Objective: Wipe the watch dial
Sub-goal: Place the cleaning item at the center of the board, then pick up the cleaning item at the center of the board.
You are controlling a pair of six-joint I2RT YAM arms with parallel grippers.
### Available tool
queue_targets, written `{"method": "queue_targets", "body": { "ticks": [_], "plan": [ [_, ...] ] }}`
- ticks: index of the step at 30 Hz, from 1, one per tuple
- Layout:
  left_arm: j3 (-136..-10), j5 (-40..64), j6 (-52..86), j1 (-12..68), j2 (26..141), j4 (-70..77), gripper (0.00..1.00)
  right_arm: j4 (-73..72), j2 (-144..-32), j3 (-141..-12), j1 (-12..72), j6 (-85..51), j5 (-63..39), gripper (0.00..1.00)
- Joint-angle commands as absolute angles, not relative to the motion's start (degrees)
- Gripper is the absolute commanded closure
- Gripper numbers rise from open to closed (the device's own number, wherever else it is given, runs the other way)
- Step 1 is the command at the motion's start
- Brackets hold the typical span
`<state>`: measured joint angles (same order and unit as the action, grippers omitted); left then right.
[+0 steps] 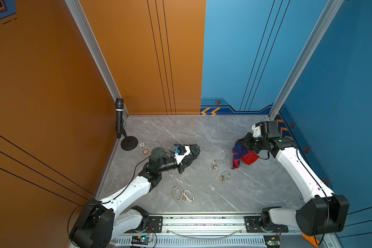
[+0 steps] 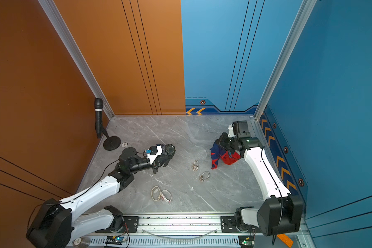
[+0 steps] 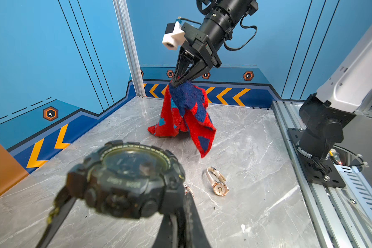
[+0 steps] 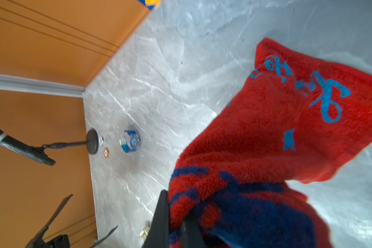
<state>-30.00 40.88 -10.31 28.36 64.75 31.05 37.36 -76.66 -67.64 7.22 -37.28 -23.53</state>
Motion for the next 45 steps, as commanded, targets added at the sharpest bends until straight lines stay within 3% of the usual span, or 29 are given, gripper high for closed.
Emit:
{"method": "queue_targets", "body": {
  "ticks": [1, 7, 13, 17, 21, 24, 25, 27, 30, 36, 45],
  "plan": [
    [-30.19, 39.59, -12.5, 29.51, 64.43, 28.72, 1.0, 37.92, -81.2, -67.95, 9.2, -35.1, -20.08, 1.0],
    [-30.24, 39.21, -12.59, 30.28, 65.04, 28.5, 1.0, 39.35, -91.92, -72.64, 13.42, -29.86, -8.75, 1.0],
    [-30.24, 38.63, -12.85, 30.6, 65.14, 28.13, 1.0, 51.66, -100.58, -79.4, 18.96, -21.61, 10.31, 0.72],
    [-30.56, 38.68, -13.04, 30.68, 65.62, 27.95, 1.0, 51.84, -102.37, -79.44, 21.27, -20.65, 10.72, 0.46],
    [-30.72, 38.67, -12.92, 30.77, 65.61, 27.61, 1.0, 52.05, -103.7, -80.63, 22.84, -20.52, 11.75, 0.42],
    [-30.79, 38.32, -13.3, 30.89, 65.39, 26.88, 1.0, 52.06, -104.33, -80.31, 22.84, -20.26, 11.59, 0.46],
    [-30.81, 38.35, -13.49, 31.09, 65.54, 26.68, 1.0, 52.04, -104.56, -79.88, 22.76, -20.22, 11.59, 0.53],
    [-31.1, 38.49, -14.17, 31.95, 66.18, 26.11, 1.0, 51.46, -104.06, -78.68, 22.68, -20.29, 11.78, 0.78],
    [-31.96, 37.95, -16.66, 34.36, 68.08, 24.54, 1.0, 48.96, -100.63, -75.95, 22.44, -20.75, 12.16, 0.98],
    [-37.12, 38.43, -19.04, 37.13, 75.51, 23.92, 1.0, 42.04, -88.88, -71.26, 21.23, -22.64, 7.51, 1.0],
    [-50.21, 41.54, -21.27, 39.01, 91.14, 23.85, 1.0, 30.76, -71.91, -61.86, 19.84, -29.04, -16.06, 1.0]
  ]
}}
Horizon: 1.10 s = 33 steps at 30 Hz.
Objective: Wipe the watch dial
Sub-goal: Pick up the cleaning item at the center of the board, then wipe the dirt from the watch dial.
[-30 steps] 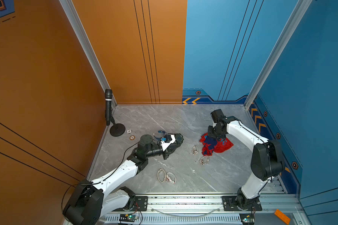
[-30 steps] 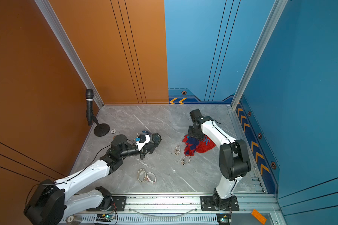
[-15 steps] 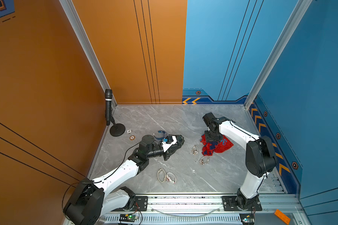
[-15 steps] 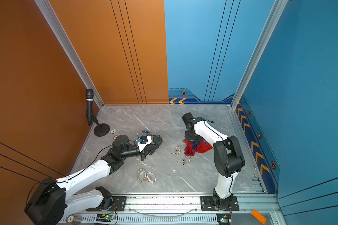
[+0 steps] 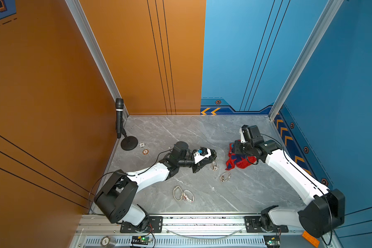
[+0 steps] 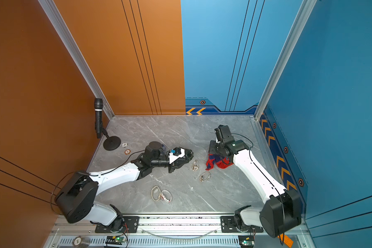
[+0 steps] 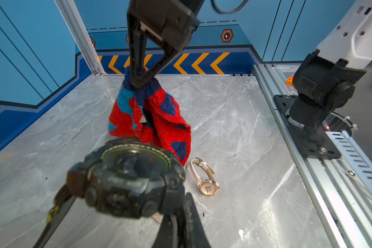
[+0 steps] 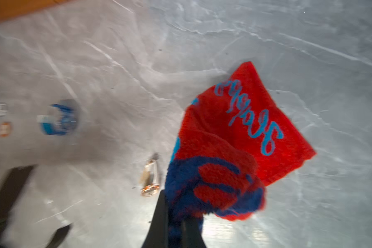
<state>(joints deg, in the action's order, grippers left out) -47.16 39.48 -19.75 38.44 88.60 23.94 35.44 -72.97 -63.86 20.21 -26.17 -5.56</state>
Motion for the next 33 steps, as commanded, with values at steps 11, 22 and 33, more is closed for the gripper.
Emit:
{"method": "queue_targets", "body": {
  "ticks": [11, 22, 33],
  "plan": [
    [-57.47, 42.37, -20.86, 40.05, 98.27, 22.51, 1.0, 18.39, -67.45, -58.1, 19.12, -36.48, -34.58, 1.0],
    [-57.44, 42.69, -20.13, 40.16, 96.6, 23.64, 1.0, 16.39, -74.74, -56.77, 21.1, -38.85, -36.26, 1.0],
    [-52.94, 43.8, -11.74, 38.09, 94.12, 36.91, 1.0, 23.22, -76.83, -56.77, 20.42, -35.56, -30.67, 1.0]
  ]
}}
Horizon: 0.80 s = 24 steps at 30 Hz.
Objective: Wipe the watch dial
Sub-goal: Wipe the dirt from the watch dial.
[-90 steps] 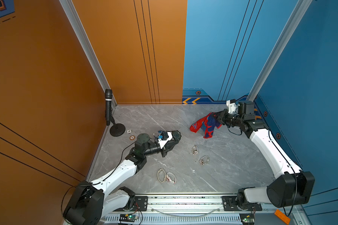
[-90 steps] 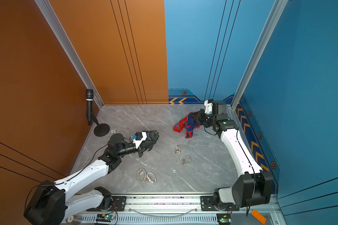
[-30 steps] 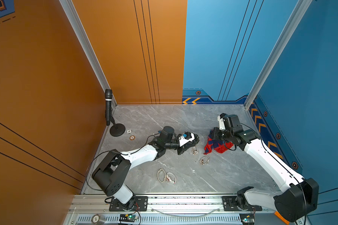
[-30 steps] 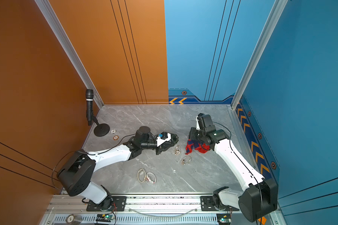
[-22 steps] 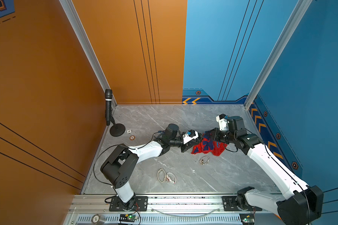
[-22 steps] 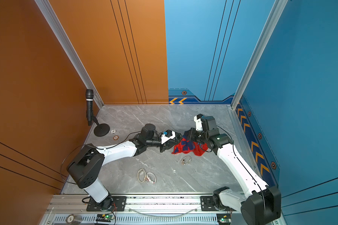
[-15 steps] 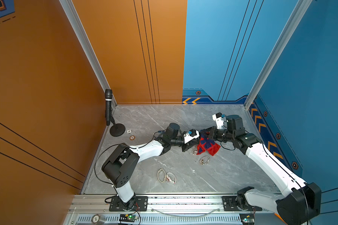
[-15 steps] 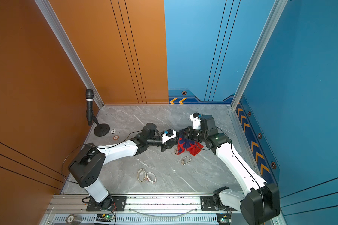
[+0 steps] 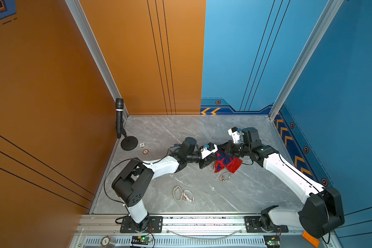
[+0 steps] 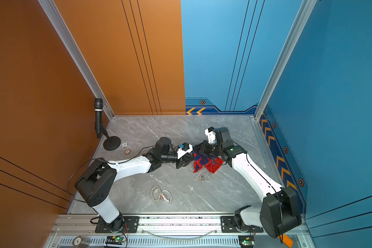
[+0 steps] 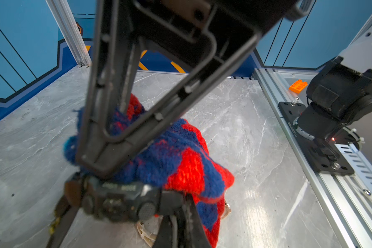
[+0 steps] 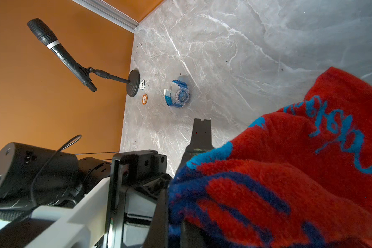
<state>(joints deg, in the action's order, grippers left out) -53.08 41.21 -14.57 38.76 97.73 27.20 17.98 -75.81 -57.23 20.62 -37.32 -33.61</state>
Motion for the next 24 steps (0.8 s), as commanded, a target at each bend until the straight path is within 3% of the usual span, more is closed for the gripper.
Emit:
{"method": "queue_targets", "body": {
  "ticks": [1, 15, 24],
  "plan": [
    [-52.55, 43.77, -10.95, 37.87, 93.96, 38.02, 1.0, 23.94, -76.85, -56.99, 20.18, -35.34, -30.06, 1.0],
    [-48.7, 44.35, -9.85, 36.76, 93.3, 40.96, 1.0, 29.49, -71.18, -66.52, 22.06, -32.78, -27.06, 1.0],
    [-48.5, 44.82, -10.28, 36.72, 91.94, 39.96, 1.0, 26.06, -75.85, -68.58, 25.53, -34.85, -30.87, 1.0]
  ]
}}
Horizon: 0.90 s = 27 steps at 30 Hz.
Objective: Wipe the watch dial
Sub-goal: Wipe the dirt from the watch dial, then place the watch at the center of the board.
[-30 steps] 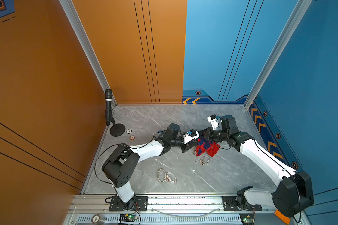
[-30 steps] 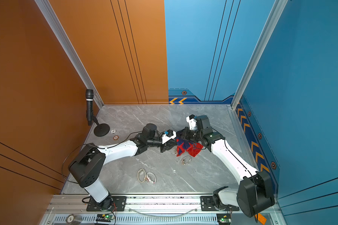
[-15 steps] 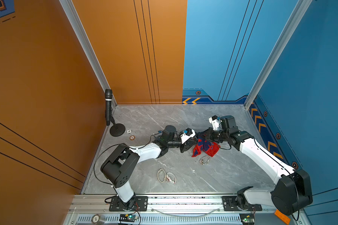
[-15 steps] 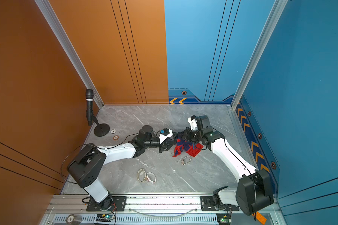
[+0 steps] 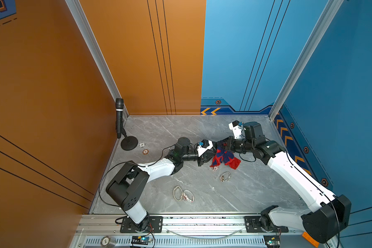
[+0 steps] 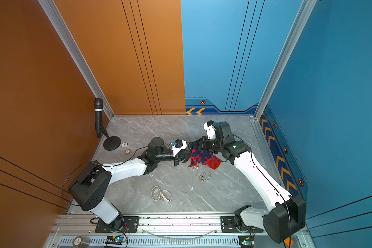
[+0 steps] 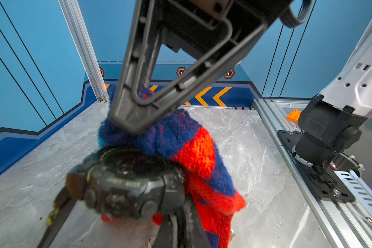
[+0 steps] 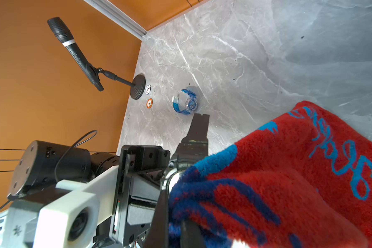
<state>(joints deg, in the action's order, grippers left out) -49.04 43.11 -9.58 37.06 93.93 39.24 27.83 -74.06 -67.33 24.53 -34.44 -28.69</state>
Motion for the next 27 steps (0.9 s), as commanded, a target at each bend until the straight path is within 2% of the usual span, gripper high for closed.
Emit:
{"method": "queue_targets", "body": {
  "ticks": [1, 8, 12, 15, 21, 27],
  "plan": [
    [-48.41, 44.66, -10.37, 36.7, 91.67, 39.74, 1.0, 25.78, -76.59, -68.4, 25.66, -34.81, -31.01, 1.0],
    [-48.53, 44.76, -10.2, 36.37, 90.54, 39.46, 1.0, 28.63, -80.75, -66.02, 23.64, -33.91, -29.4, 1.0],
    [-49.01, 44.42, -8.71, 35.31, 90.38, 39.46, 1.0, 36.85, -82.02, -67.3, 20.77, -31.92, -21.62, 1.0],
    [-50.05, 41.65, -7.73, 34.45, 90.48, 36.96, 1.0, 39.62, -78.99, -68.25, 19.89, -30.57, -12.64, 1.0],
    [-58.6, 33.39, -13.66, 34.6, 93.49, 15.42, 1.0, 39.99, -72.2, -70.4, 15.66, -31.17, -9.35, 1.0],
    [-76.51, 21.97, -18.69, 34.37, 102.11, -11.84, 1.0, 39.11, -67.02, -70.84, 11.75, -32.86, -6.39, 1.0]
  ]
}}
